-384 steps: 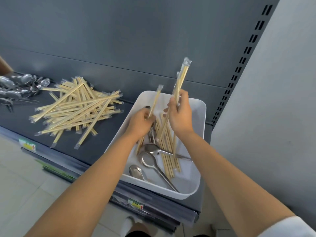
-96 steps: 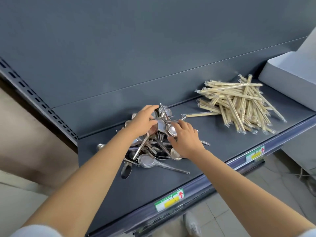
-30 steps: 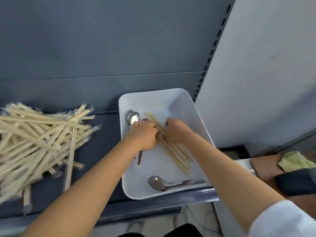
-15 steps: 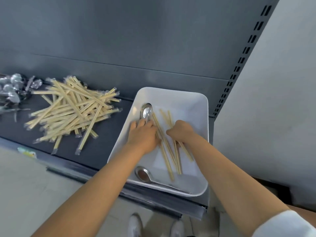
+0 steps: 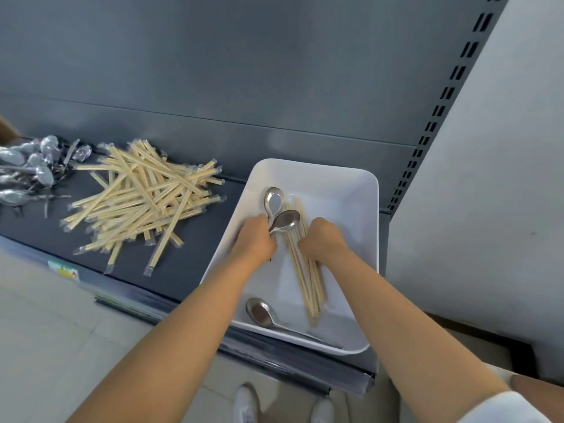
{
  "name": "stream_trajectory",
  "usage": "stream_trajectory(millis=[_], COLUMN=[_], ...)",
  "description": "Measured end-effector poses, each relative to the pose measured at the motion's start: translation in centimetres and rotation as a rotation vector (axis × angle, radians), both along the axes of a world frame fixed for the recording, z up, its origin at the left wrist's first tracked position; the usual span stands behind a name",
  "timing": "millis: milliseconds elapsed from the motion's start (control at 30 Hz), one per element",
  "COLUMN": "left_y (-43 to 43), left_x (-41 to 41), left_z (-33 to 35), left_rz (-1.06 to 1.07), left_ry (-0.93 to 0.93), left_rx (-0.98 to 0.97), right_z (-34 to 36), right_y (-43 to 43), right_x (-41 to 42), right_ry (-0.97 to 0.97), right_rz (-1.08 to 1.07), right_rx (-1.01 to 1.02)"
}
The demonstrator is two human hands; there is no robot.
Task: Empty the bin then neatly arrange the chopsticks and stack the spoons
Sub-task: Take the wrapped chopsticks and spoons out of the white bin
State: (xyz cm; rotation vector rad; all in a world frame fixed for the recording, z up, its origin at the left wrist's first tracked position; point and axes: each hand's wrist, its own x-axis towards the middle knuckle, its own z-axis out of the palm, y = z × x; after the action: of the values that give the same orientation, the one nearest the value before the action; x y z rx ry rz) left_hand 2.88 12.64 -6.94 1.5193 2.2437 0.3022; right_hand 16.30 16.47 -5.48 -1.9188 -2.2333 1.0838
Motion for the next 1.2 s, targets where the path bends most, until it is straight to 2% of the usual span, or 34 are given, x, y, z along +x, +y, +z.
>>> stream_trajectory(millis=[167,267,400,567,667,733,867,1000,1200], left_y=[0.1,0.3,0.4,-1.0,-2.2,-2.9,-5.0,-7.9,-12.8], left_x=[-1.0,-0.9,-0.4,1.2,1.3,0.5,-3.1,-8.4,-20.6], left_z=[-0.1,-0.7,-0.1,2.8,6.1,8.0,10.3,11.5,11.4], left_rz=[0.02,0.05,0.089,0.139,0.094,0.111,0.205,0.33,0.344], left_ry=[-0.046,-0.144,-0.221,-0.746,-0.813,-0.844,-0.901,-0.898,-0.778], left_rx=[-0.049,-0.059,0.024,0.183,0.235,0.281,0.444,0.516,0.434], right_z=[-0.1,0.0,0.5,1.8,3.7,5.3,8.3,10.3,9.8], right_y=[0.3,0.5,0.7,0.3,-0.2,-0.3,-0.8,-3.4,-8.0], right_x=[0.1,0.0,-0.3,-0.7,-1.9,-3.3,-7.3,-12.9,-25.2], right_ry=[0.025,0.14,0.38,0.69,1.025,1.179,1.2,1.078,0.939], right_rz=[-0.045,-0.17,-0.325,-0.466,-0.464,-0.426,-0.25,-0.119,-0.109], right_rx=[-0.042,-0.091,-0.126,-0.194,-0.241,-0.247,-0.232,-0.184,-0.142])
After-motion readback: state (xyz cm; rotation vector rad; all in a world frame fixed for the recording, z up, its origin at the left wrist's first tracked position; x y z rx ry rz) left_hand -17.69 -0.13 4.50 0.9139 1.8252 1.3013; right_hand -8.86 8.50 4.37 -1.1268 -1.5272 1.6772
